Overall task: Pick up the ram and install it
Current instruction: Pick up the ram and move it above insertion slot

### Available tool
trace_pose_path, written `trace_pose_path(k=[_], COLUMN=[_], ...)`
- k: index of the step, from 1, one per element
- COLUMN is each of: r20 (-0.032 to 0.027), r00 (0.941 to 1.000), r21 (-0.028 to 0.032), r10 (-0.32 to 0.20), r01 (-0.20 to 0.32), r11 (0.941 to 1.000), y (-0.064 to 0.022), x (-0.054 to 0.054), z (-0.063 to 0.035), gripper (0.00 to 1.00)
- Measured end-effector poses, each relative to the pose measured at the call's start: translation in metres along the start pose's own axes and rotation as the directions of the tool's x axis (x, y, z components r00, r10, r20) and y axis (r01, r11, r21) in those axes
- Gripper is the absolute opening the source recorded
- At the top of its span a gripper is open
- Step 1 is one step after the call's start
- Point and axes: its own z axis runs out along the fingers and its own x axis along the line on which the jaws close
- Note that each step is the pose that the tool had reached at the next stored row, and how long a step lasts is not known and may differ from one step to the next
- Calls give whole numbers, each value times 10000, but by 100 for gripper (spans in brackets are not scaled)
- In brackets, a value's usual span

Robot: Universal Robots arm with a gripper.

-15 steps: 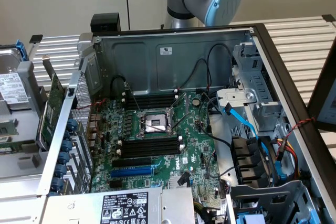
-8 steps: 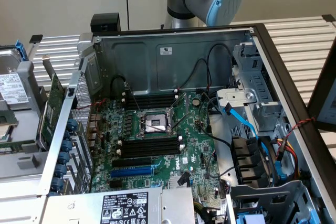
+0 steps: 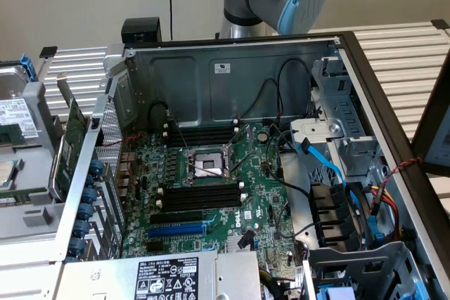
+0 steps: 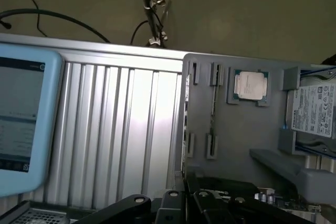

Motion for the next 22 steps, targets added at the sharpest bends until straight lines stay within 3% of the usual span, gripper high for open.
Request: trace_pose_path(k=[5, 12, 16, 19, 21, 22], r20=[9, 41, 75, 253, 329, 338], r00=[10000, 10000, 9999, 9995, 9993, 9993], r21=[-136, -487, -498, -478, -469, -467], r10=[-60, -84, -132, -163, -166, -165], r01=[60, 86, 136, 175, 181, 181], r11=[9999, 9988, 9987, 9987, 9987, 9987], y=[-121, -306, -398, -425, -471, -505], x=[19, 35, 49, 70, 79, 83], z=[-94, -119, -174, -227, -273, -297], gripper=[13, 13, 13, 13, 13, 13])
